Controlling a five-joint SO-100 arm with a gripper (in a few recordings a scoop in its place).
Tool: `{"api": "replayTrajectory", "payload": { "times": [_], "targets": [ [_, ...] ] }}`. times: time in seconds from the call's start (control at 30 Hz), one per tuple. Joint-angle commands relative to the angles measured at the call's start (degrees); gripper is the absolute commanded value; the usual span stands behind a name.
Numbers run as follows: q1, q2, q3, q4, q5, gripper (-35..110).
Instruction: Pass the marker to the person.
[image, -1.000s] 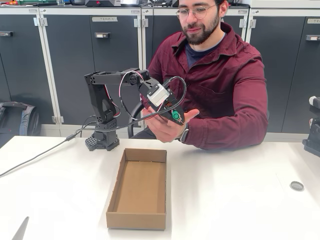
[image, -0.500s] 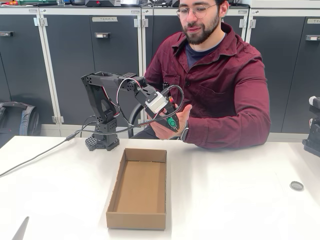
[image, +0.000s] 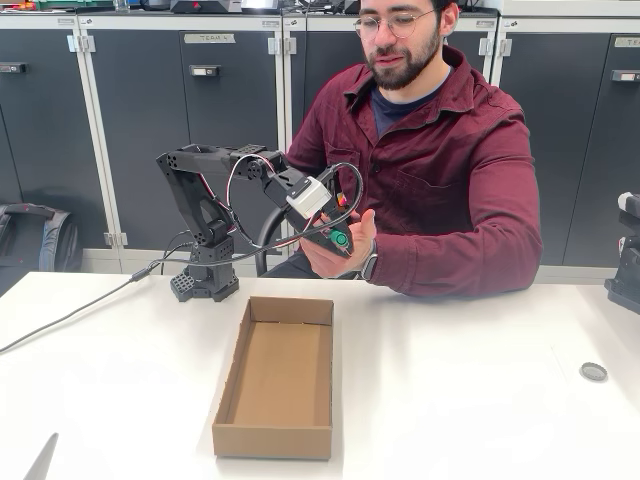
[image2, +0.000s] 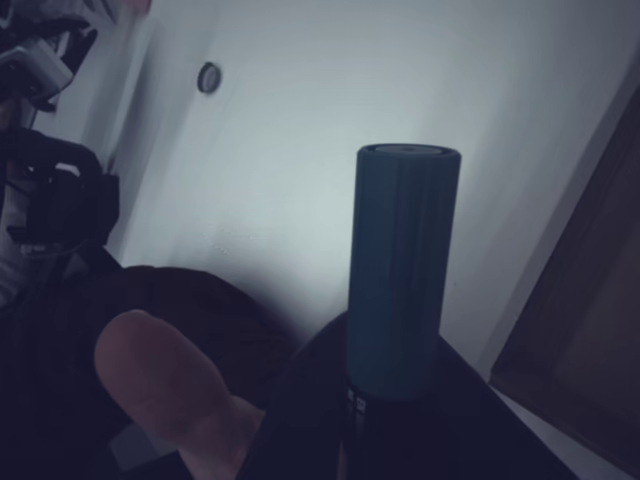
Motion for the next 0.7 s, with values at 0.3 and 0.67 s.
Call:
{"api": "replayTrajectory", "payload": {
  "times": [0.3, 0.67],
  "targets": [
    [1.2, 2.5, 0.2, 0.4, -0.5, 11],
    [2.0, 2.0, -1.4, 1.8, -4.7, 20]
  ]
}}
